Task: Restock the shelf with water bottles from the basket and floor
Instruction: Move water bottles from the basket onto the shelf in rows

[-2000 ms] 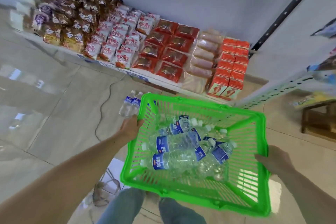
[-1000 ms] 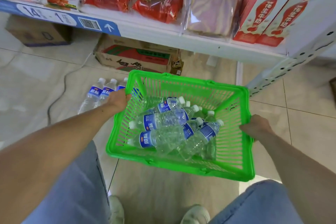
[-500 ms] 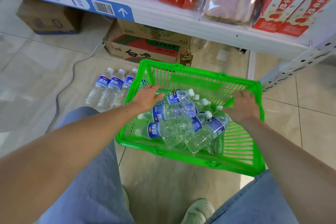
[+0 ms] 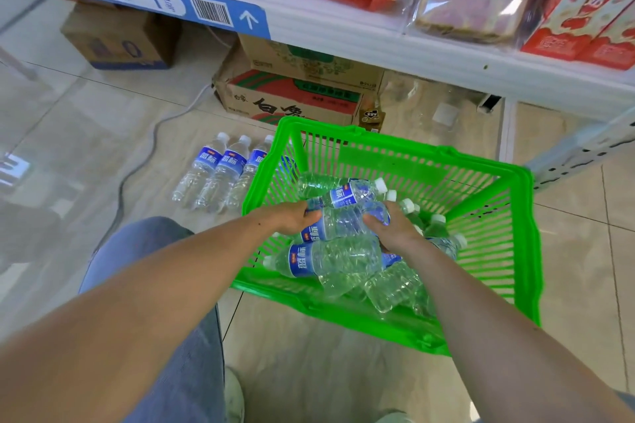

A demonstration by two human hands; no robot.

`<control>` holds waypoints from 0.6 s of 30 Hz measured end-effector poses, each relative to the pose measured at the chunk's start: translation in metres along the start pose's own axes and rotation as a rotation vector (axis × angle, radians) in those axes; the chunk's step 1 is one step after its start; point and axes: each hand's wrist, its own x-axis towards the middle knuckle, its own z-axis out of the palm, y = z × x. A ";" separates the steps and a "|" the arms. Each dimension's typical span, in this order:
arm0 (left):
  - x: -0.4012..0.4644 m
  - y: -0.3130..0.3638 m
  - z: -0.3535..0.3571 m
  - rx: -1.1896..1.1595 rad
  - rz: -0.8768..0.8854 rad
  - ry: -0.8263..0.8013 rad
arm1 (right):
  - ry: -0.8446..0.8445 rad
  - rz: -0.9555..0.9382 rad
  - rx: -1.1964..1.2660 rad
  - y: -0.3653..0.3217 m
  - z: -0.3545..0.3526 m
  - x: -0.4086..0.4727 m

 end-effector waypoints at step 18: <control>-0.058 0.023 -0.068 -0.710 0.235 0.256 | 0.117 0.075 0.317 -0.024 -0.070 -0.046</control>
